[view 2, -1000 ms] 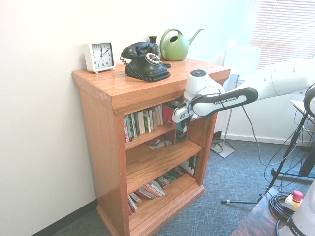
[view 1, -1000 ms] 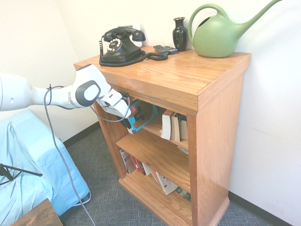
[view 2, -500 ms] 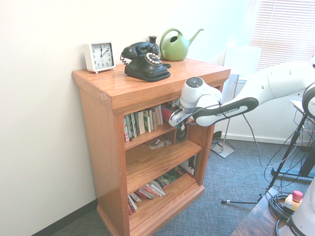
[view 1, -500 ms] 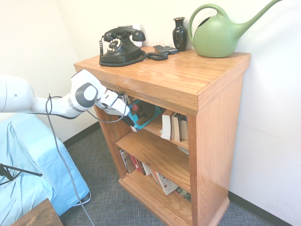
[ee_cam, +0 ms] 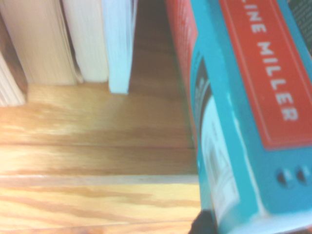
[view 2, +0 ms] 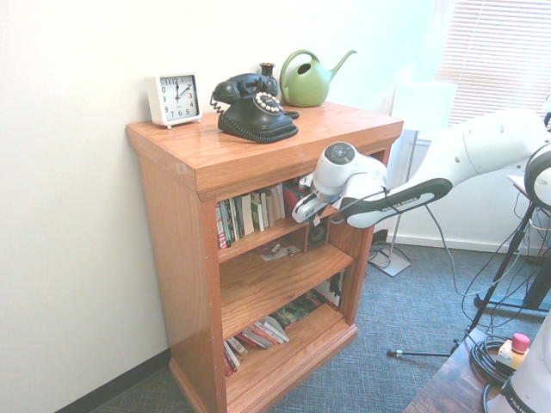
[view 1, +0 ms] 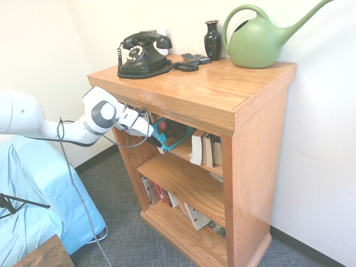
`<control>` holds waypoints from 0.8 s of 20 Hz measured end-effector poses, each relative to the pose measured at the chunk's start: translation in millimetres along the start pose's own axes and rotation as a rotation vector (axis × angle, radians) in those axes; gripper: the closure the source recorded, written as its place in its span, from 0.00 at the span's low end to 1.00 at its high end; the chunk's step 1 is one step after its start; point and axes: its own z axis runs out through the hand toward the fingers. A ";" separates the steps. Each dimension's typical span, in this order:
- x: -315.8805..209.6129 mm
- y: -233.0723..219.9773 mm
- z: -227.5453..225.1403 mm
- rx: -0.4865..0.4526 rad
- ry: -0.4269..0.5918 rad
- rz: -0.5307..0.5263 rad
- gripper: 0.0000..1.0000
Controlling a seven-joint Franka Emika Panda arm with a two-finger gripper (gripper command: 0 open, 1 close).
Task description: Organize the shelf
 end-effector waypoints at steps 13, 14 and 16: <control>-2.8 -6.7 3.2 0.093 -0.011 0.078 0.00; -2.9 -6.7 3.2 0.093 -0.011 0.078 0.00; -3.0 -6.7 3.1 0.091 -0.011 0.077 0.00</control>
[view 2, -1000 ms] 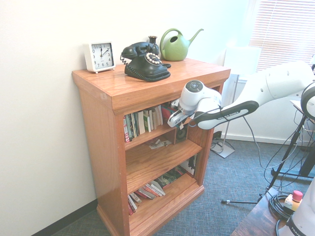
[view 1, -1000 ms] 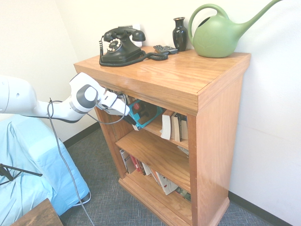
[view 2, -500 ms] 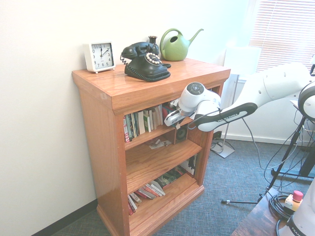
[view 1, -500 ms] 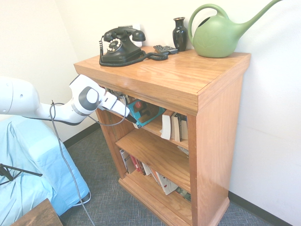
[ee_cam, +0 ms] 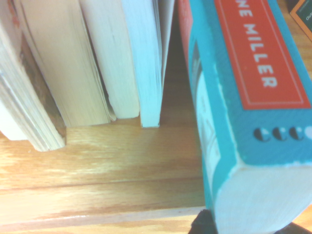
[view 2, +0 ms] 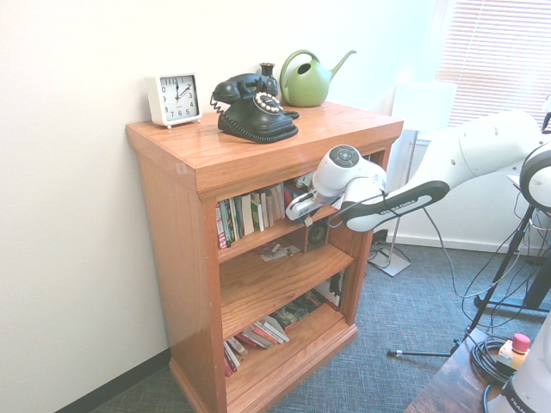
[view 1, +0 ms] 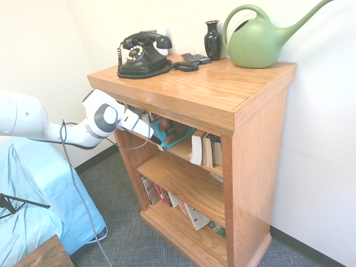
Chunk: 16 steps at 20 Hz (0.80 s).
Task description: Organize the shelf
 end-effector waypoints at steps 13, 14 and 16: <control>-18.1 -4.6 -16.3 0.014 0.020 -0.075 0.00; -23.3 -1.2 -20.2 0.013 0.021 -0.083 0.00; -35.2 9.9 -27.9 0.005 0.021 -0.094 0.00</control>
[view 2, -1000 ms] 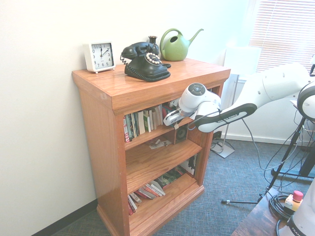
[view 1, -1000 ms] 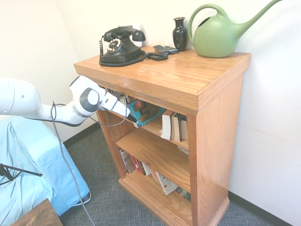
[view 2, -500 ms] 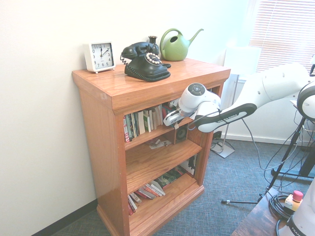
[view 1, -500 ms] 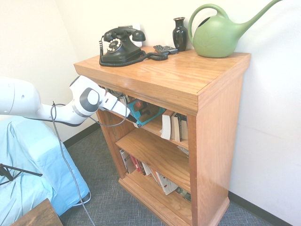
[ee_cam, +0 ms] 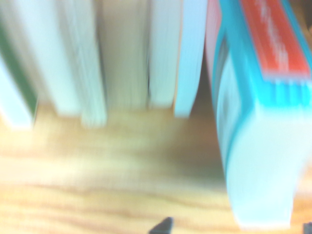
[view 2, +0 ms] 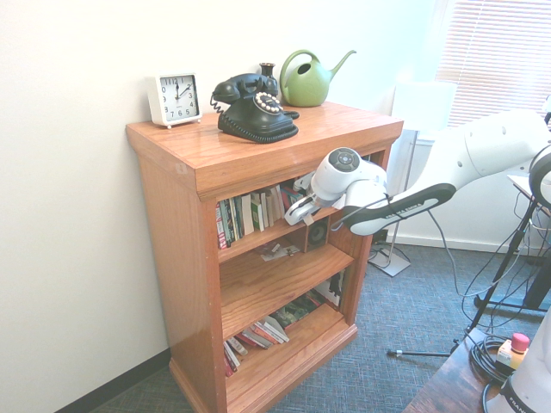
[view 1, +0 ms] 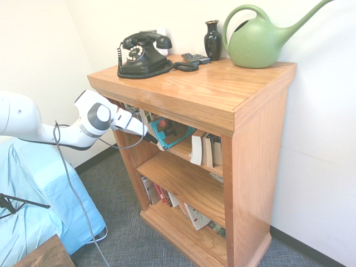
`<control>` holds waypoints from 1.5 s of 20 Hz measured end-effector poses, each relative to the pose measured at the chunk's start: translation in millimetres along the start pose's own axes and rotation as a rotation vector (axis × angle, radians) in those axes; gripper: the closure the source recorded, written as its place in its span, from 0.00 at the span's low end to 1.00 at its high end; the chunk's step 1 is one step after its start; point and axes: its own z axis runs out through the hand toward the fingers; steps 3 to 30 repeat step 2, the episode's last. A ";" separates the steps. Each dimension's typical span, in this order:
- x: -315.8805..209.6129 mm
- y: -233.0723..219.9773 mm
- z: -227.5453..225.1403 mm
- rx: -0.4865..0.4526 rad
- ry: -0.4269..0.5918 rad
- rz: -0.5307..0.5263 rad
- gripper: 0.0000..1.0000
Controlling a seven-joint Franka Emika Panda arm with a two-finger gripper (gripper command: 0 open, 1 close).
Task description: Organize the shelf
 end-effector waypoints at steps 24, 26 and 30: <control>-11.8 12.6 -10.1 -0.014 -0.001 -0.006 0.00; -11.8 12.6 -10.1 -0.014 -0.001 -0.006 0.00; -11.8 12.6 -10.1 -0.014 -0.001 -0.006 0.00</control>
